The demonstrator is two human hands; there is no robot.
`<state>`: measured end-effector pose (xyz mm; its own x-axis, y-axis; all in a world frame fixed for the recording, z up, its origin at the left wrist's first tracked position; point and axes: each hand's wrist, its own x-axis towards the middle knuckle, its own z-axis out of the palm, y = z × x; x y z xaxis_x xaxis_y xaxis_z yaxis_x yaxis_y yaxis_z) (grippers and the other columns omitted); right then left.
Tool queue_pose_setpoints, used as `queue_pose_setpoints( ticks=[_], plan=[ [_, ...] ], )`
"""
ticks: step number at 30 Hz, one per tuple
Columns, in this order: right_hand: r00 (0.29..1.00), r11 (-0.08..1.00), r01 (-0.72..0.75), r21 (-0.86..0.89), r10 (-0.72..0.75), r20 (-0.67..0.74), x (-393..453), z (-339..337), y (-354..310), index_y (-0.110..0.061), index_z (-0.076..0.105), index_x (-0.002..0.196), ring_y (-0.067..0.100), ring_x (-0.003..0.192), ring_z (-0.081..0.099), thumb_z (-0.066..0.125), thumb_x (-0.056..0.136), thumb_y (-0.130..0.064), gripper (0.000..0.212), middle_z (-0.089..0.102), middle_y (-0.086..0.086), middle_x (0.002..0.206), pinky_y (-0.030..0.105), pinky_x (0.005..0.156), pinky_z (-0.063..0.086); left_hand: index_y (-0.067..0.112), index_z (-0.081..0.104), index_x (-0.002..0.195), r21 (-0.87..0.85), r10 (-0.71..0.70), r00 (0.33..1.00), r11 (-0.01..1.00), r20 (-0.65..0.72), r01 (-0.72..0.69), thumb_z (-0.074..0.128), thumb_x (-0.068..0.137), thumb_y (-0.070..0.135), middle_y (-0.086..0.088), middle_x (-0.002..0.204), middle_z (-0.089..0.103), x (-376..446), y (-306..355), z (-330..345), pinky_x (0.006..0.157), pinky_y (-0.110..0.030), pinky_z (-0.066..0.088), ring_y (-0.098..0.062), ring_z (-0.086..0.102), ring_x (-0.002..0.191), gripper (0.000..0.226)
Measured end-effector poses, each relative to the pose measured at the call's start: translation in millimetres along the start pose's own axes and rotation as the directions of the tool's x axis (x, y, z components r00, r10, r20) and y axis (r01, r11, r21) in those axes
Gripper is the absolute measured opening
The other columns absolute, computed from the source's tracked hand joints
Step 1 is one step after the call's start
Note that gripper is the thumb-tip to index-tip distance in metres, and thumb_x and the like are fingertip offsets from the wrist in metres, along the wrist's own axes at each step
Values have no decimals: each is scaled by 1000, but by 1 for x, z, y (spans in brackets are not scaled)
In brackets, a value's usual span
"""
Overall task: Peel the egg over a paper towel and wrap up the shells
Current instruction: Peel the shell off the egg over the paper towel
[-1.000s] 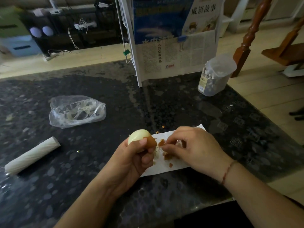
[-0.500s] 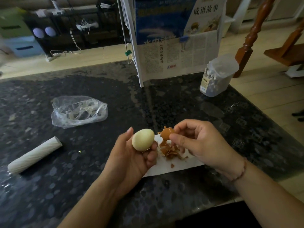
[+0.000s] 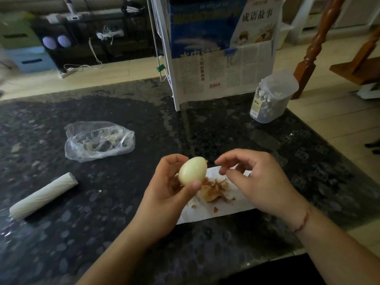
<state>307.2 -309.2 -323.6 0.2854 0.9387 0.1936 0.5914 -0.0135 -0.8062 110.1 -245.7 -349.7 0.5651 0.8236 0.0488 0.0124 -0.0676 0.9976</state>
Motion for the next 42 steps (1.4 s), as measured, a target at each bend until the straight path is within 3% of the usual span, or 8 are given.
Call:
queue_pose_setpoints(
  ticks=[5,12,21,26,29,31,38,42],
  plan=[
    [995,929,-30,368,-8,100,-3,3,-5,-24,72,98,5,71,66,67,87,-14,15,73,-4,87,11,56,46,37,57,111,107,180,984,978,-15,-177,81,73,18,6,115,67,1,3,8,83,-32,58,-21,67,107,49],
    [996,962,1,272,-25,87,-3,5,-3,-30,75,94,9,76,69,75,78,-29,16,74,-11,88,19,64,55,30,62,110,105,197,980,975,-18,-194,84,69,9,9,119,65,0,3,7,85,-31,57,-22,66,110,51],
    [998,957,32,290,-43,34,-2,5,-3,-21,68,80,2,56,61,59,87,-34,17,68,-2,68,9,51,43,21,65,117,-238,-18,999,971,43,28,76,73,26,-4,115,72,0,5,4,79,-27,57,-24,72,100,45],
    [995,962,98,256,-103,7,-4,7,-5,-16,61,67,4,59,58,45,97,-46,45,64,2,68,10,54,42,7,69,115,-578,-219,958,764,183,285,65,81,34,-22,100,70,0,8,8,69,-29,59,-22,69,75,44],
    [987,956,133,260,-151,49,-7,6,-7,-29,64,93,10,81,62,66,83,-39,14,65,-10,90,22,56,50,3,71,112,-647,-256,926,663,277,377,63,84,39,-20,95,71,-1,7,10,69,-28,59,-19,68,70,46],
    [982,956,136,259,-165,92,-10,6,-7,-35,62,109,15,94,61,75,75,-33,36,63,-15,103,29,60,54,5,74,107,-655,-262,918,644,297,395,62,83,43,-16,87,71,-1,7,10,67,-27,59,-17,68,68,47],
    [976,953,154,260,-188,111,-8,9,-4,-35,64,112,15,93,60,82,70,-32,47,64,-11,104,20,59,52,2,70,110,-509,-247,941,793,233,334,57,89,49,-19,85,70,2,7,9,62,-27,57,-20,67,67,52],
    [988,957,90,274,-120,94,-5,9,-2,-33,65,101,9,89,64,82,71,-39,35,67,-13,98,15,61,52,17,69,114,-209,-95,992,972,86,112,51,92,47,-13,94,75,0,5,11,69,-29,58,-23,71,76,42]
  ],
)
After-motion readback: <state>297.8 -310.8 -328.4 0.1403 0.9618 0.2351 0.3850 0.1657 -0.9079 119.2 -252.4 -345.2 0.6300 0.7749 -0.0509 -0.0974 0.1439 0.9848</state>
